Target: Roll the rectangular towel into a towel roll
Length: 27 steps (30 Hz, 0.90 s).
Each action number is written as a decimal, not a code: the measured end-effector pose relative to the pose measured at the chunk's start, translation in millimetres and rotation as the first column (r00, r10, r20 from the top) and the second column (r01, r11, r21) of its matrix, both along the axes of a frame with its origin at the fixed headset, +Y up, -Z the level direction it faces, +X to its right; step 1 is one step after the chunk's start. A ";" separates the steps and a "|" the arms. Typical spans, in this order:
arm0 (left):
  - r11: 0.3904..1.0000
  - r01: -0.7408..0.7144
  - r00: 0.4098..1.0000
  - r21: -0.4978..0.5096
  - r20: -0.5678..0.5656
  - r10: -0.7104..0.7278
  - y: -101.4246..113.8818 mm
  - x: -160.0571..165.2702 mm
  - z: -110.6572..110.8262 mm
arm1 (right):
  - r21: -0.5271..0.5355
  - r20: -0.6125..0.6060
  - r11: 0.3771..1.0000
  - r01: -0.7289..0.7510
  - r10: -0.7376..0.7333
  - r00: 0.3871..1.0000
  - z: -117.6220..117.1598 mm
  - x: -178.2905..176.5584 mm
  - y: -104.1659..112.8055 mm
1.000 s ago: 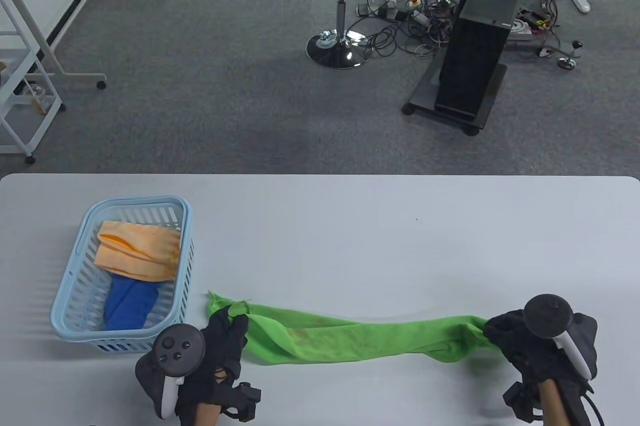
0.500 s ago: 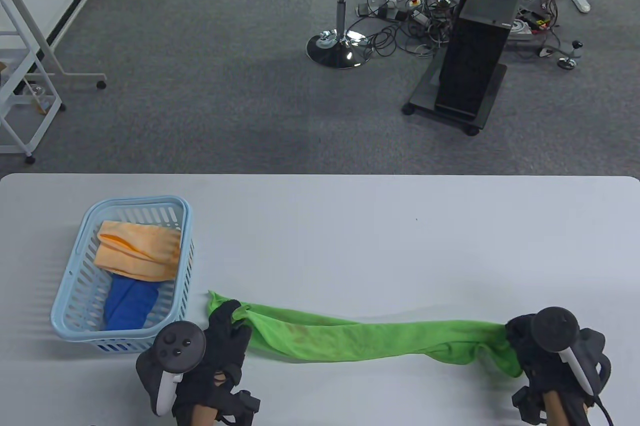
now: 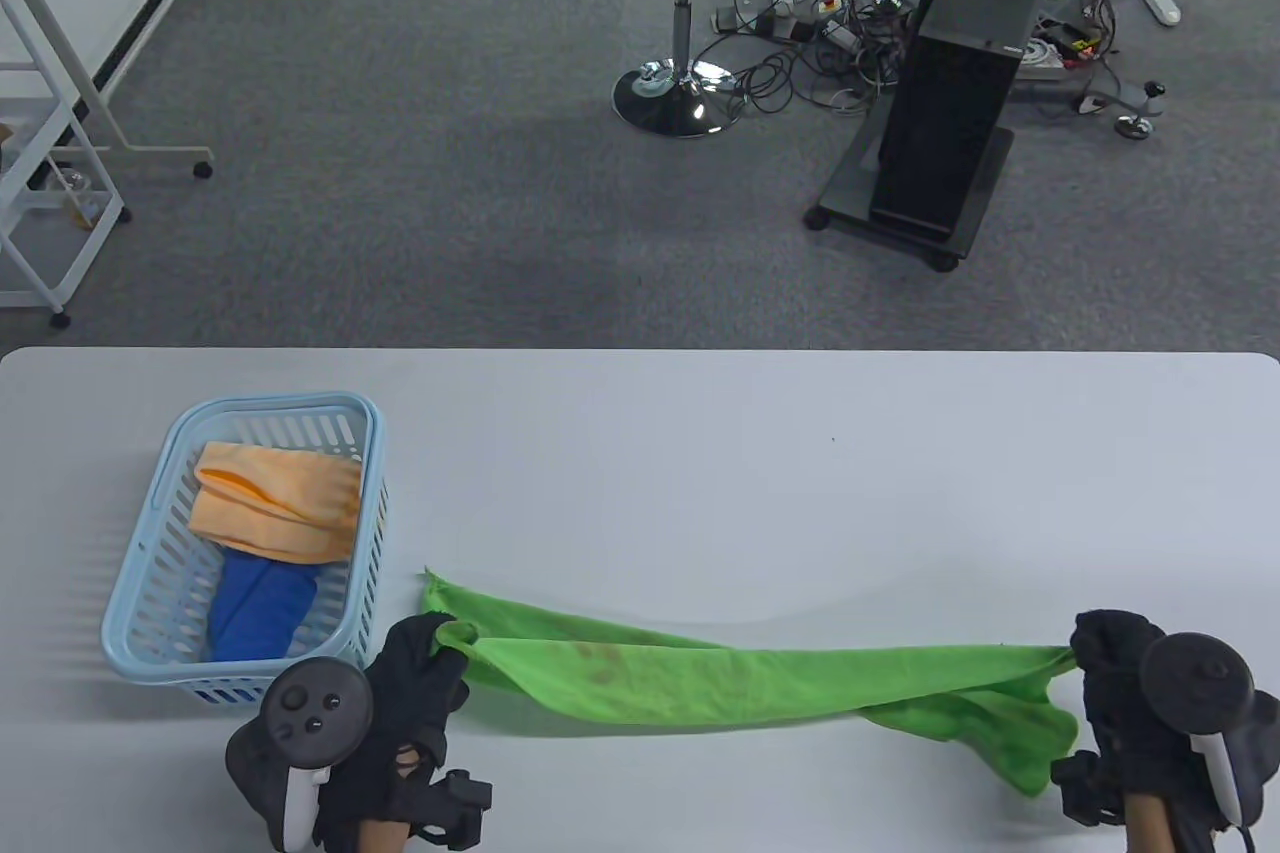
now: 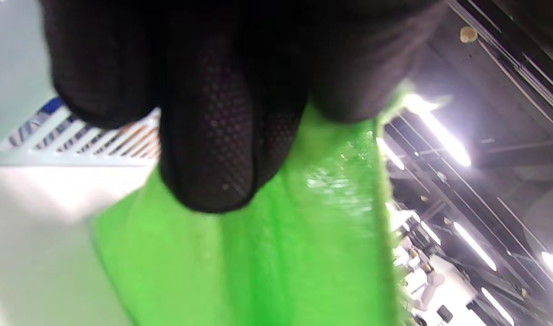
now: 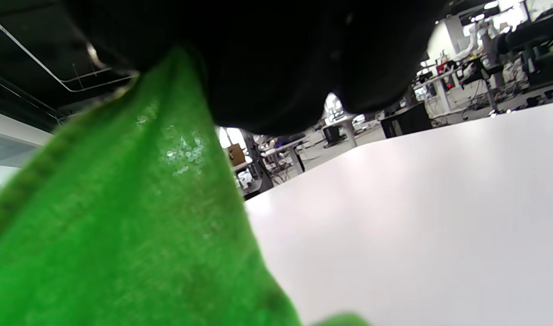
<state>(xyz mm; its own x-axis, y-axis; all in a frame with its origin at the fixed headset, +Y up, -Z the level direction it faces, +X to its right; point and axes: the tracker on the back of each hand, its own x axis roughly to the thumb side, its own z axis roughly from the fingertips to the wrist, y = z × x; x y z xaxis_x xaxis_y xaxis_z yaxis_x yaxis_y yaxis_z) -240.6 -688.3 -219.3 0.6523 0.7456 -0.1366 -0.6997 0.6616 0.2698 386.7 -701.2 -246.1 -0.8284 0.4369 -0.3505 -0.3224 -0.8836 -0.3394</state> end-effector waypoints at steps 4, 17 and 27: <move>1.000 -0.005 1.000 -0.020 0.000 0.005 -5.9 -2.0 -2.5 | -0.089 -0.035 0.996 -0.011 0.008 0.999 -8.9 -7.4 -10.3; 0.991 0.125 0.951 -0.040 0.289 -0.108 -10.8 35.1 -12.2 | -0.132 -0.058 0.991 0.015 -0.022 0.998 -9.9 -13.0 -13.5; 0.985 0.154 0.973 0.084 0.160 -0.166 40.8 43.7 -13.9 | -0.174 -0.100 0.985 0.022 -0.040 0.994 -12.8 -23.3 0.2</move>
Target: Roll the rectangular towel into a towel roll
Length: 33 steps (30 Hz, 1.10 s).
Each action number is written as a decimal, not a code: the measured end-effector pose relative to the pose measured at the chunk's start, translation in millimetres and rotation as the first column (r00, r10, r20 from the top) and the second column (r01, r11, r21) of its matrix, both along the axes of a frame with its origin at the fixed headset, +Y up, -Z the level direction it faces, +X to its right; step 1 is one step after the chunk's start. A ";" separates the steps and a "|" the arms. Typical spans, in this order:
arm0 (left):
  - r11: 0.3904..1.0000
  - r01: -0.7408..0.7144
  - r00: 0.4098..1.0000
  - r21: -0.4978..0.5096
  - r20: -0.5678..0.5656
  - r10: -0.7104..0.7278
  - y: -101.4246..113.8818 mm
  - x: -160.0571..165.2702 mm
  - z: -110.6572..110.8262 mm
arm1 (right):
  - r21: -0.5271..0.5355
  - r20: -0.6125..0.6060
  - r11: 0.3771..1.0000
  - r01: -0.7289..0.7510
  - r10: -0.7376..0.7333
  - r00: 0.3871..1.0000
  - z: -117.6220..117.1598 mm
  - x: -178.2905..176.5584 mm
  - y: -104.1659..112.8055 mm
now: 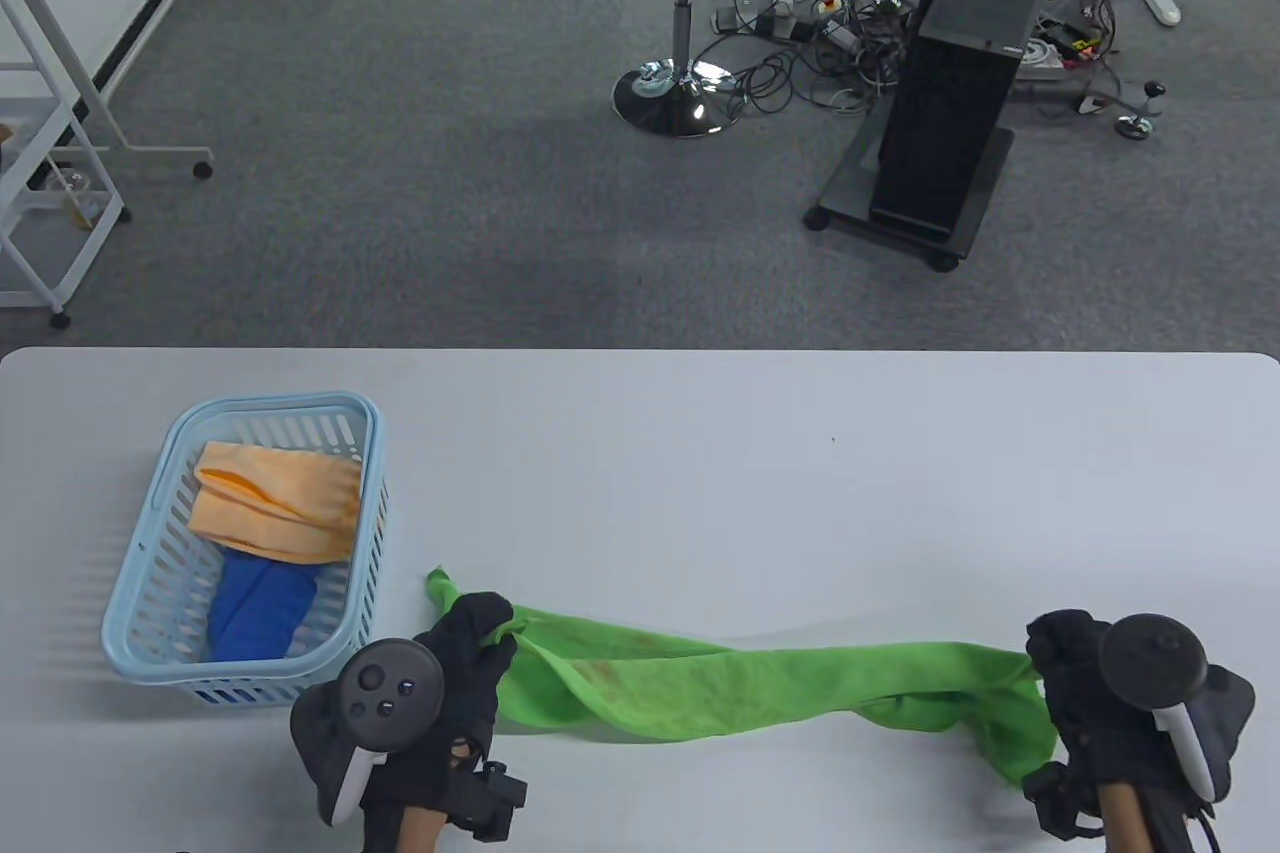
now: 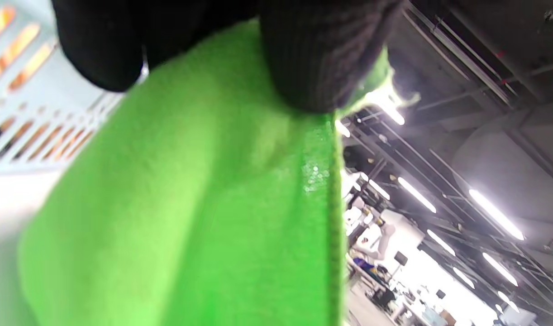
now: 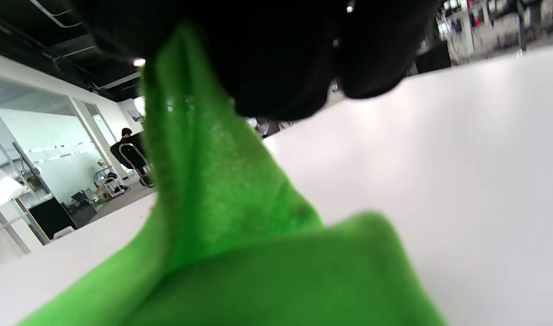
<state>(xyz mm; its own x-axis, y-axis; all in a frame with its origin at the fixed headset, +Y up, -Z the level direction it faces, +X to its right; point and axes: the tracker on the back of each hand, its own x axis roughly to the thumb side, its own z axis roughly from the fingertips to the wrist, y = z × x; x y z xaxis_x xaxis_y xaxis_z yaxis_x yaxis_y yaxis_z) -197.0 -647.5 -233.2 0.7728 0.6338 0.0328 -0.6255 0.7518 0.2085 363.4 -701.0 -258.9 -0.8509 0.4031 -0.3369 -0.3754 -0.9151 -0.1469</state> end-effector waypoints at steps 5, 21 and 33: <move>0.999 -0.008 0.994 0.039 -0.111 0.013 40.7 -13.4 -1.0 | 0.069 0.043 0.990 0.123 -0.126 0.991 -2.8 9.2 18.6; 0.995 0.098 0.944 -0.030 -0.313 -0.103 48.8 -69.9 -5.2 | 0.209 0.254 0.947 0.242 -0.292 0.922 10.1 61.4 50.5; 0.970 -0.163 0.979 -0.178 -0.151 0.136 40.3 -46.8 -41.7 | 0.142 0.191 0.868 0.476 -0.495 0.847 -26.4 27.9 44.7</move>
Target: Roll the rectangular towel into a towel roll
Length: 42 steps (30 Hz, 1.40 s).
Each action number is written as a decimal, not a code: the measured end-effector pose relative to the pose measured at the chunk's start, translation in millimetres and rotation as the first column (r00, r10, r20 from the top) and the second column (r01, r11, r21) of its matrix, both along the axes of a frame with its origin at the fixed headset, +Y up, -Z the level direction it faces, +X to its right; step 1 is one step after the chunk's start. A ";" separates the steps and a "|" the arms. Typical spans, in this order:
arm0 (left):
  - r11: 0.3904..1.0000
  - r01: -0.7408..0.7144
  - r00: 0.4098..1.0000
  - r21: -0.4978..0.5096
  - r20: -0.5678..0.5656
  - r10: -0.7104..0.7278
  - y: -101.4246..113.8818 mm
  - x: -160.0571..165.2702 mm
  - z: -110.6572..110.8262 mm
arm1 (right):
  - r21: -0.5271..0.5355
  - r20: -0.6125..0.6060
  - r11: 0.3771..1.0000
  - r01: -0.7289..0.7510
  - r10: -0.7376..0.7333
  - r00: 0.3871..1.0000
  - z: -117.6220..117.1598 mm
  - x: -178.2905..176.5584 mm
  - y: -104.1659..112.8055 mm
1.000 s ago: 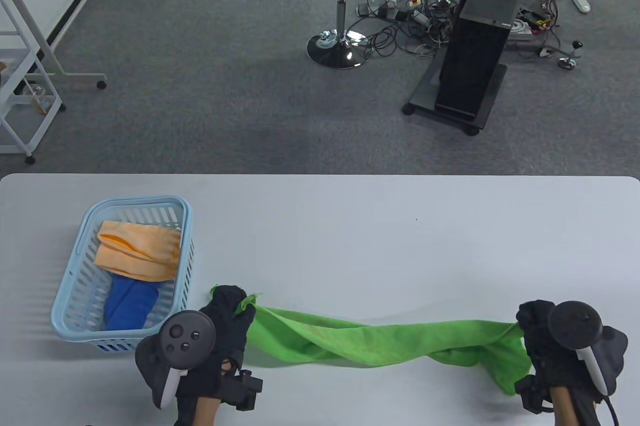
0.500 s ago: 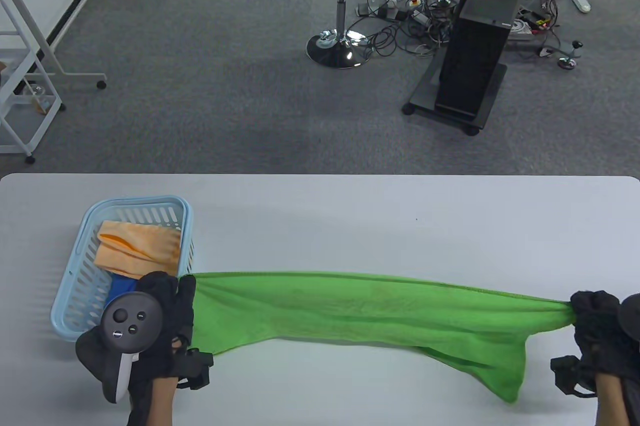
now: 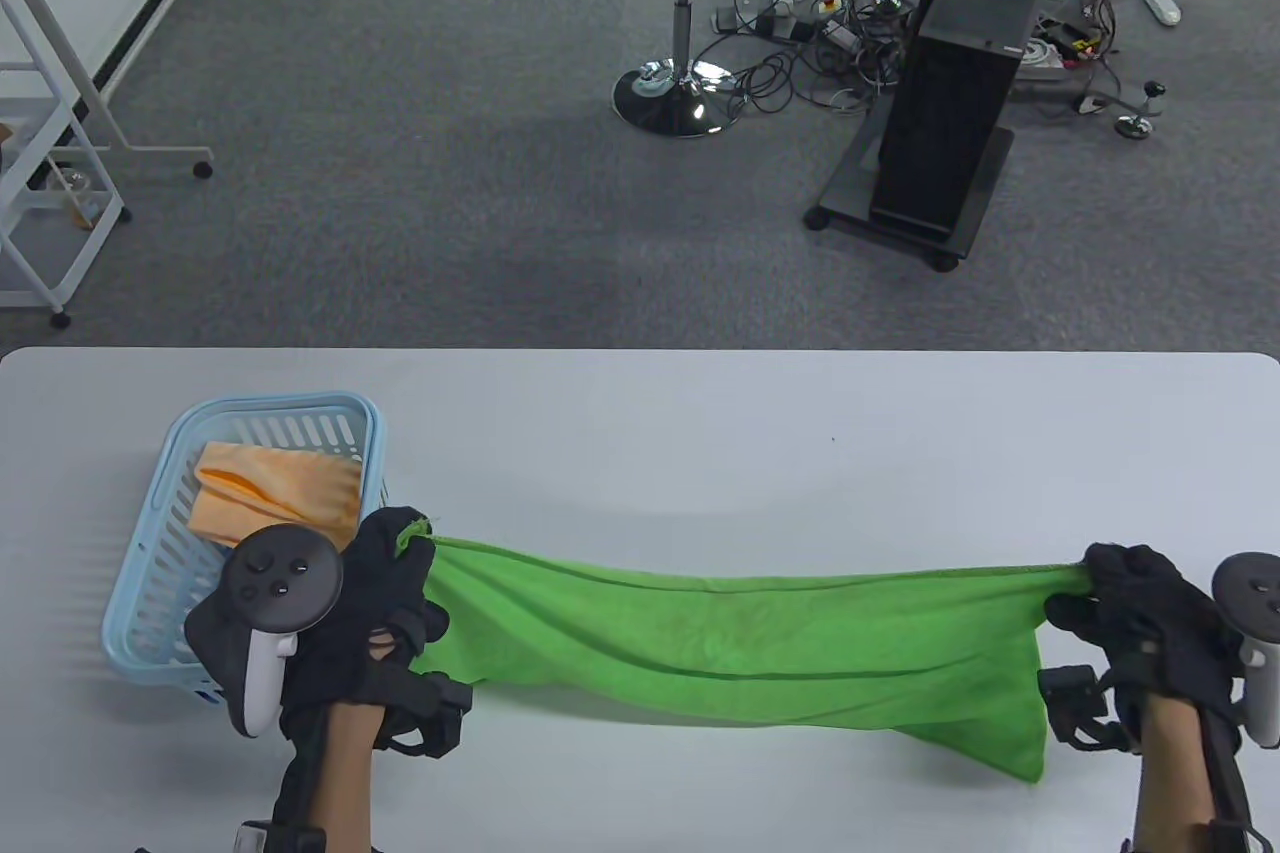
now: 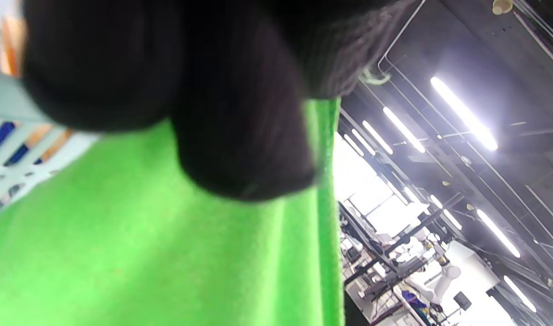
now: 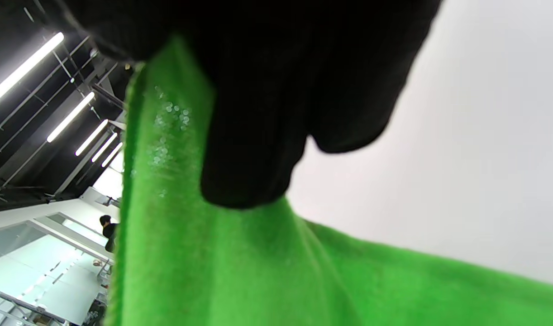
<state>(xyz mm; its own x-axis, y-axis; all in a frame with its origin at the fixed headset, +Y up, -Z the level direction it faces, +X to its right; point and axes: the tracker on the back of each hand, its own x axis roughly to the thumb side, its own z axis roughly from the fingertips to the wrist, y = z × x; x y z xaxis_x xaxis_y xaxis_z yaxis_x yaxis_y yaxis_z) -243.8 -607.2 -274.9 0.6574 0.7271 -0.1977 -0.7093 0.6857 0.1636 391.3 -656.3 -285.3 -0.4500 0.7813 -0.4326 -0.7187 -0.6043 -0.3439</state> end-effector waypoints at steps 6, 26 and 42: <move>1.000 -0.020 1.000 -0.003 0.003 0.020 -3.9 3.8 -11.2 | -0.037 -0.040 0.999 -0.039 0.038 0.998 -25.1 -13.0 -0.3; 0.931 -0.323 0.945 0.167 0.013 0.326 21.9 2.6 -48.4 | 0.184 -0.004 0.977 0.107 -0.108 0.994 -100.4 -27.2 34.5; 0.999 0.029 1.000 0.041 0.004 -0.029 -23.9 17.9 -2.9 | 0.087 -0.091 0.993 0.078 -0.070 0.993 -27.4 16.9 -9.0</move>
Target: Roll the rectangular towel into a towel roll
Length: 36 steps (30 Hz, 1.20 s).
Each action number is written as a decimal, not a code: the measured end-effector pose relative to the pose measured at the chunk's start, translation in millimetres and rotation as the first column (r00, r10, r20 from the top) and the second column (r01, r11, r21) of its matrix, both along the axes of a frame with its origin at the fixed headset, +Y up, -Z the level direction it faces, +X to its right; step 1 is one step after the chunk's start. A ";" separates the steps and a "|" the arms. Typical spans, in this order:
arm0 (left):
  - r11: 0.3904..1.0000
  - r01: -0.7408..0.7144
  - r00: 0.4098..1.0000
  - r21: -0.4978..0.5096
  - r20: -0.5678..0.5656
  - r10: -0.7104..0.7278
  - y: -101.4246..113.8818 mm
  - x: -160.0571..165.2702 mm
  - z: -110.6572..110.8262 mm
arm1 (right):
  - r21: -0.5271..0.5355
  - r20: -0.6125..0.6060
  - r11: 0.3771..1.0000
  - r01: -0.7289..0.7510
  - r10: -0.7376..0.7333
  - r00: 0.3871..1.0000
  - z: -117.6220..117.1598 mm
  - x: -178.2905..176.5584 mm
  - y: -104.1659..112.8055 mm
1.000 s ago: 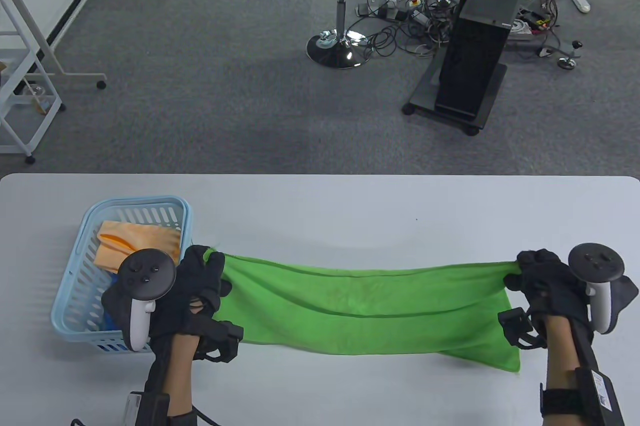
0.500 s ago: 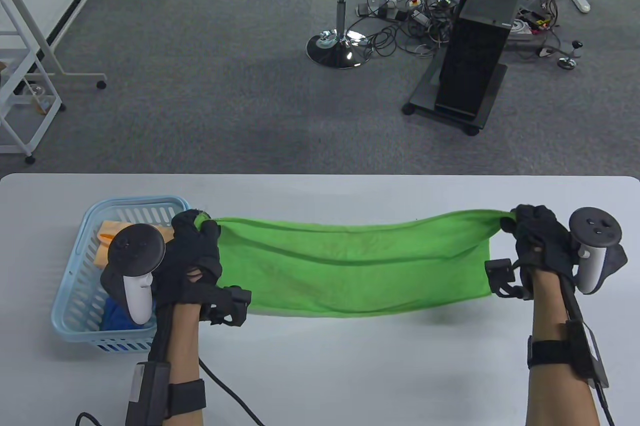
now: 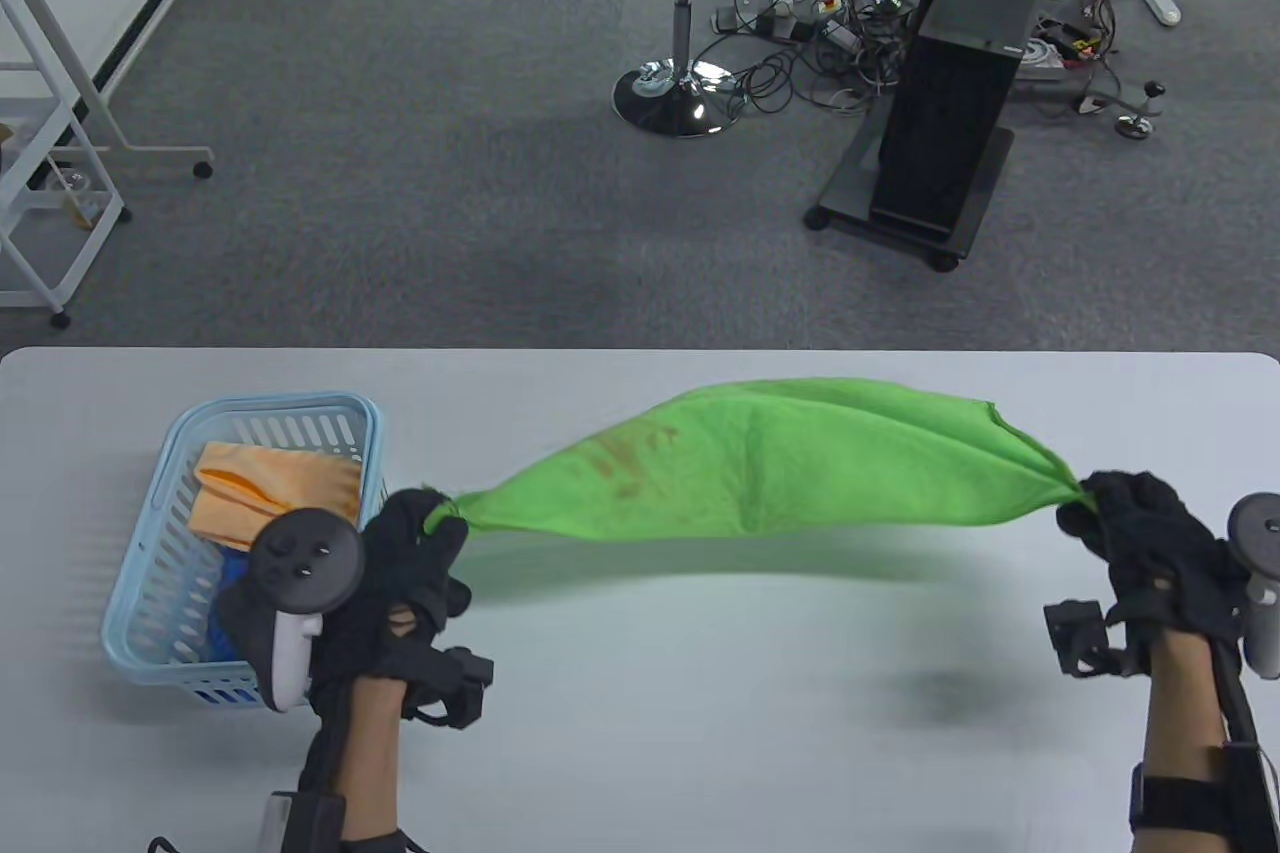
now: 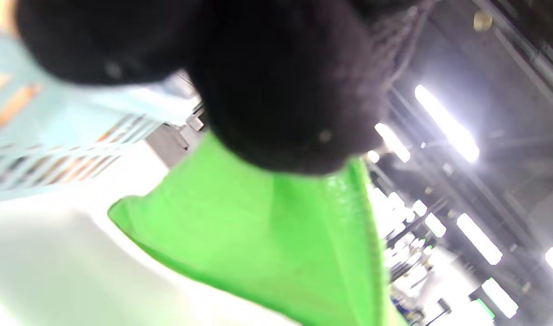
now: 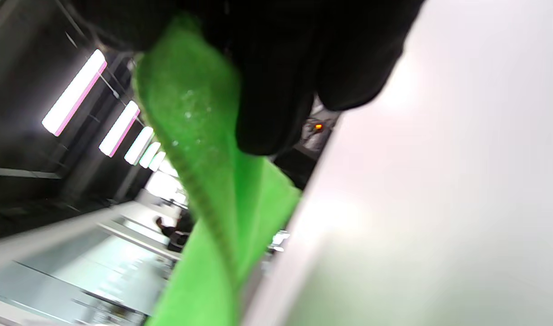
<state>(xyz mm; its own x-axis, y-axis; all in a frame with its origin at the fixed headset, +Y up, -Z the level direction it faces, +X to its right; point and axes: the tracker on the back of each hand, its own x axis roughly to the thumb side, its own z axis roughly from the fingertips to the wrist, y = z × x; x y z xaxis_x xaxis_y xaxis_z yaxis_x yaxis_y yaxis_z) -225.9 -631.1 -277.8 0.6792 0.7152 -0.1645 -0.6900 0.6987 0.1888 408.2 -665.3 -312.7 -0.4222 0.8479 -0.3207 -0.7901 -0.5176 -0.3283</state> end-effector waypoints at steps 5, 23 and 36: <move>0.987 0.128 0.990 -0.096 -0.043 -0.132 -44.2 15.9 22.5 | -0.081 0.040 0.997 -0.004 0.007 0.999 29.9 6.5 -40.4; 0.918 0.302 0.923 -0.256 -0.163 -0.349 -57.3 24.4 14.2 | -0.252 0.050 0.936 -0.244 0.265 0.963 -6.3 16.1 -53.6; 0.897 0.321 0.903 -0.305 -0.187 -0.387 -66.1 35.9 -30.5 | -0.317 0.067 0.914 -0.252 0.287 0.956 -63.2 12.0 -77.1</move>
<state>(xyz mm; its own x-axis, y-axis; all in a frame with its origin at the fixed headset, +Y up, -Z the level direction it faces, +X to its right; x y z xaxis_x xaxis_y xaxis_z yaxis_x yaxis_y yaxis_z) -190.0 -697.3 -308.3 0.7960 0.3432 -0.4986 -0.3451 0.9340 0.0920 420.2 -742.4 -375.8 -0.5686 0.5621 -0.6006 -0.5746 -0.7939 -0.1991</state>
